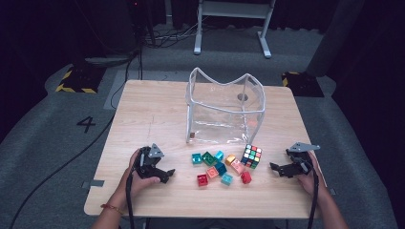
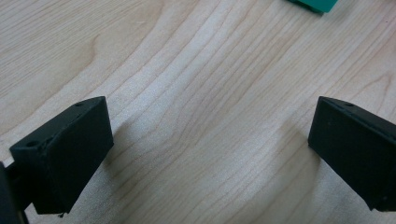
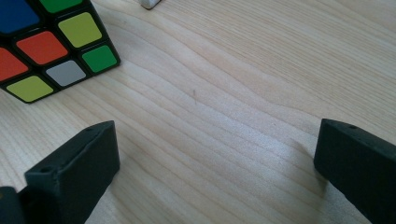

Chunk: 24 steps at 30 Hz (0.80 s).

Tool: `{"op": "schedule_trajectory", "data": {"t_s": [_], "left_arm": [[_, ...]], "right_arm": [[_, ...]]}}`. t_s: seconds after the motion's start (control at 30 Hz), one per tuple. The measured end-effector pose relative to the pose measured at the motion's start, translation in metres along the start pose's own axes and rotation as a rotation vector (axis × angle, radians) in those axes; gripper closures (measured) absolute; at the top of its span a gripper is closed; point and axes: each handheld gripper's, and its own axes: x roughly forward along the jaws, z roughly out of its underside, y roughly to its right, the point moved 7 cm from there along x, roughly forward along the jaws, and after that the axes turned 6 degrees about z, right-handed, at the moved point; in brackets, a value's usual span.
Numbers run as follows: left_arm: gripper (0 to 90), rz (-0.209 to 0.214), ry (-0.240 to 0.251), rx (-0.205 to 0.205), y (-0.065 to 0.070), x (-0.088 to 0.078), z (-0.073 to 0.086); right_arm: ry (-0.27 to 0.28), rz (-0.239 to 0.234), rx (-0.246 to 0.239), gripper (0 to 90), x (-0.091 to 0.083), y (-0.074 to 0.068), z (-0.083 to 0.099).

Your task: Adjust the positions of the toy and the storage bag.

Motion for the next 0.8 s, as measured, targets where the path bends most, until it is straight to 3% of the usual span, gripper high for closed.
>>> {"op": "schedule_trajectory", "data": {"t_s": [0.13,0.2,0.33,0.5,0.53,0.57,0.6,0.7,0.73,0.8], "left_arm": [[0.4,0.009,-0.001,-0.004,0.001,0.0,0.0],[0.4,0.009,0.001,-0.007,0.001,0.0,0.0],[0.9,0.009,0.001,0.003,0.001,0.0,0.0],[6.1,-0.006,0.023,0.018,-0.001,0.001,-0.004],[12.5,0.007,0.025,0.028,0.0,0.001,-0.005],[12.5,0.015,0.026,0.034,0.0,0.0,-0.005],[17.5,0.001,0.036,0.037,-0.001,0.001,-0.008],[17.1,-0.011,0.018,0.044,-0.004,0.0,-0.012],[24.3,-0.016,0.029,0.034,-0.006,0.0,-0.015],[23.0,-0.032,0.042,0.049,-0.01,-0.001,-0.022]], "right_arm": [[0.012,-0.006,0.028,3.9,-0.001,0.001,-0.001],[0.017,0.021,0.028,8.8,-0.002,0.003,-0.001],[0.04,0.02,0.017,17.8,-0.004,0.001,-0.002],[0.044,0.053,-0.007,16.5,-0.007,0.001,-0.002],[0.072,0.053,-0.04,17.6,-0.011,0.002,-0.005],[0.072,0.053,-0.04,17.6,-0.011,0.002,-0.005],[0.113,0.017,-0.038,19.6,-0.018,0.001,-0.012],[0.142,0.02,-0.027,25.4,-0.024,0.002,-0.022],[0.155,0.001,-0.032,30.3,-0.027,0.0,-0.031],[0.156,0.008,-0.047,31.6,-0.027,-0.001,-0.035]]}}
